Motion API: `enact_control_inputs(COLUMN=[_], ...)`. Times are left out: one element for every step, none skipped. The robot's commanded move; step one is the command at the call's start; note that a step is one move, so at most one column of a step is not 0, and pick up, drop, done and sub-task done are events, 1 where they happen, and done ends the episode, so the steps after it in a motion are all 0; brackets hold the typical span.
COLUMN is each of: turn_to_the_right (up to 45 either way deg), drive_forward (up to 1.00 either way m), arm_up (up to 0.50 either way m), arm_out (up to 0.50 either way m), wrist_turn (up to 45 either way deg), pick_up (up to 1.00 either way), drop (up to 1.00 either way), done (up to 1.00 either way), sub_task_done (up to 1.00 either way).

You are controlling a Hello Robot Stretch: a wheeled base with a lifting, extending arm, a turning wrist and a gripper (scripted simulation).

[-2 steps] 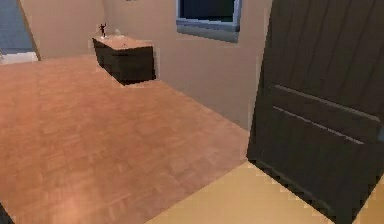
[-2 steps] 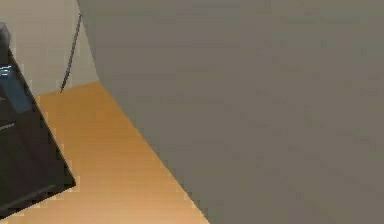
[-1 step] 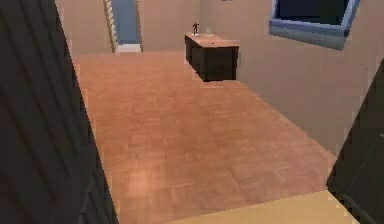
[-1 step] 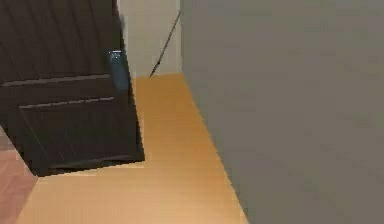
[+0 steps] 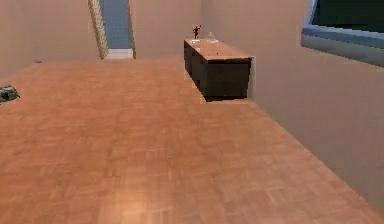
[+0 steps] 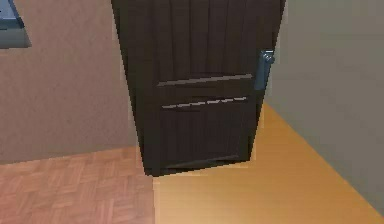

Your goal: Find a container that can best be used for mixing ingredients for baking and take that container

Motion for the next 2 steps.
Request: enact_control_inputs(turn_to_the_right=[-3.0, 0.0], drive_forward=[0.00, 0.35], arm_up=[0.00, 0.00], arm_out=[0.00, 0.00], wrist_turn=[0.0, 0.0], pick_up=[0.00, 0.00], drop=[0.00, 0.00], done=[0.00, 0.00], sub_task_done=[0.00, 0.00])
